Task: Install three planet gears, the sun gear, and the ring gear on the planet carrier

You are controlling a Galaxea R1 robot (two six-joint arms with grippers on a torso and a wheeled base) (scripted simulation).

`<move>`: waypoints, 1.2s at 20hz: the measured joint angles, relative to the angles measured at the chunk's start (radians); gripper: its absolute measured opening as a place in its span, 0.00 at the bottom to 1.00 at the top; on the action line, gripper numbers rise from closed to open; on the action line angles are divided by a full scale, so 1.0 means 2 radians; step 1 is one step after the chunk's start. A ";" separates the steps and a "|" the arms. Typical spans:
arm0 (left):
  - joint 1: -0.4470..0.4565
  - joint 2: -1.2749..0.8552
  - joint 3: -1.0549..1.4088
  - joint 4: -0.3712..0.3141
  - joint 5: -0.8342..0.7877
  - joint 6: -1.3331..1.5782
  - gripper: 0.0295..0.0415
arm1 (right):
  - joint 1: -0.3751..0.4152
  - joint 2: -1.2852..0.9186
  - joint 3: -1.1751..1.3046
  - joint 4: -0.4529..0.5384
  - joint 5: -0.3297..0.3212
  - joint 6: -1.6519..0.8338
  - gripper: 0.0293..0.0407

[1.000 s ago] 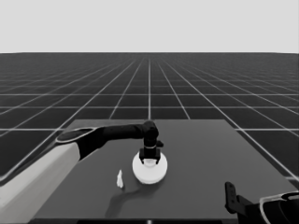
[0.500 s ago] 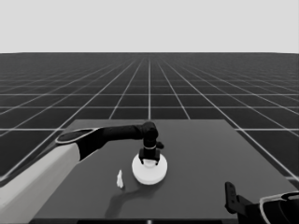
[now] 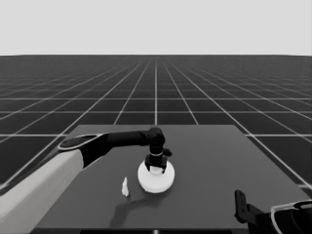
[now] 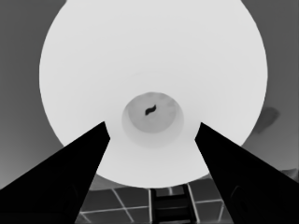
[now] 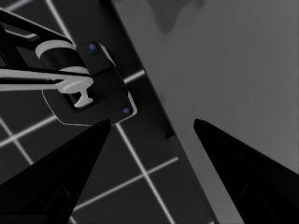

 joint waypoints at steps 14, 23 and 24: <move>0.000 0.000 0.000 0.000 0.000 0.061 0.43 | 0.000 0.000 0.000 0.000 0.000 0.000 0.81; 0.000 0.000 0.000 0.000 0.000 0.100 0.43 | 0.000 0.000 0.000 0.000 0.000 0.000 0.81; 0.000 0.000 0.000 0.000 0.000 0.105 0.43 | 0.000 0.000 0.000 0.000 0.000 0.000 0.81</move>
